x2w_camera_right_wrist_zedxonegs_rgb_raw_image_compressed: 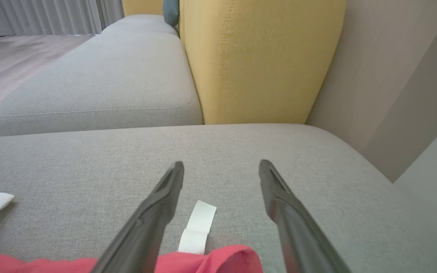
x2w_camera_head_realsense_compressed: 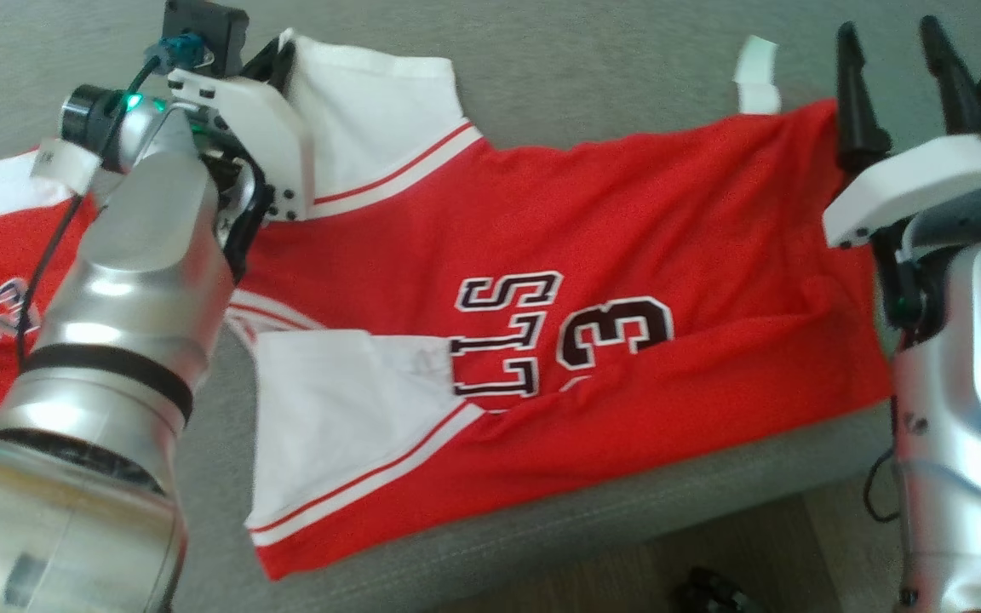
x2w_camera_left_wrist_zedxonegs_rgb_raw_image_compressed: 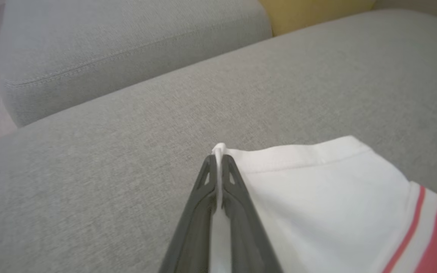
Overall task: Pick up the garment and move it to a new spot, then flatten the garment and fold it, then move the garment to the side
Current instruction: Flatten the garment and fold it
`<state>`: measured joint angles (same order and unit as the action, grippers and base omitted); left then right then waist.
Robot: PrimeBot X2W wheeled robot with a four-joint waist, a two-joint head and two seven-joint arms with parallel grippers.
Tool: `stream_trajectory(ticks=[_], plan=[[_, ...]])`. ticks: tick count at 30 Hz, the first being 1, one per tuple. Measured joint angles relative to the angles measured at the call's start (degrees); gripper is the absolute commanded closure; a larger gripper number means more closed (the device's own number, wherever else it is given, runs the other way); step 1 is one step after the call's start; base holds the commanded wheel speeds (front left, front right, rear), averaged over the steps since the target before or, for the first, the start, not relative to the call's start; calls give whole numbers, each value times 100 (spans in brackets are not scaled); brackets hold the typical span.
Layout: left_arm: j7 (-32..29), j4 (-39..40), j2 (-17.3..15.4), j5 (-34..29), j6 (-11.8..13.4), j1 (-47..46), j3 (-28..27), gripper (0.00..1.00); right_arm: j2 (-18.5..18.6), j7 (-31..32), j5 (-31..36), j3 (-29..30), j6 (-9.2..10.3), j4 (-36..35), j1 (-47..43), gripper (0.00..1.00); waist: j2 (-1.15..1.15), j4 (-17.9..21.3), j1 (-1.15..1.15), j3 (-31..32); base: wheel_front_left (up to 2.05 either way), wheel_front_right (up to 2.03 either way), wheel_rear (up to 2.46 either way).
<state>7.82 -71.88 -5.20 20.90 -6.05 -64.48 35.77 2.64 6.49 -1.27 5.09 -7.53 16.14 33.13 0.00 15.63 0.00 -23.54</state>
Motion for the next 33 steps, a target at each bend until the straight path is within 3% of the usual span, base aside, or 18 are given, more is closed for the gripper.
stream_trajectory(ticks=[5,13,22,33], plan=[[454,177,146,205,-3,90,-154,100,90,313,248,291,0,644,302,0,0,-428,0,133,0,0,0],[582,412,243,314,-85,302,-99,100,220,522,389,194,0,1758,309,0,0,-823,0,389,0,0,0],[593,531,256,355,-102,325,-16,100,557,749,1046,357,0,2684,399,0,0,-858,0,465,0,0,0],[599,594,244,413,-101,317,36,100,700,603,1857,827,0,3270,872,0,0,-856,0,418,0,0,0]])
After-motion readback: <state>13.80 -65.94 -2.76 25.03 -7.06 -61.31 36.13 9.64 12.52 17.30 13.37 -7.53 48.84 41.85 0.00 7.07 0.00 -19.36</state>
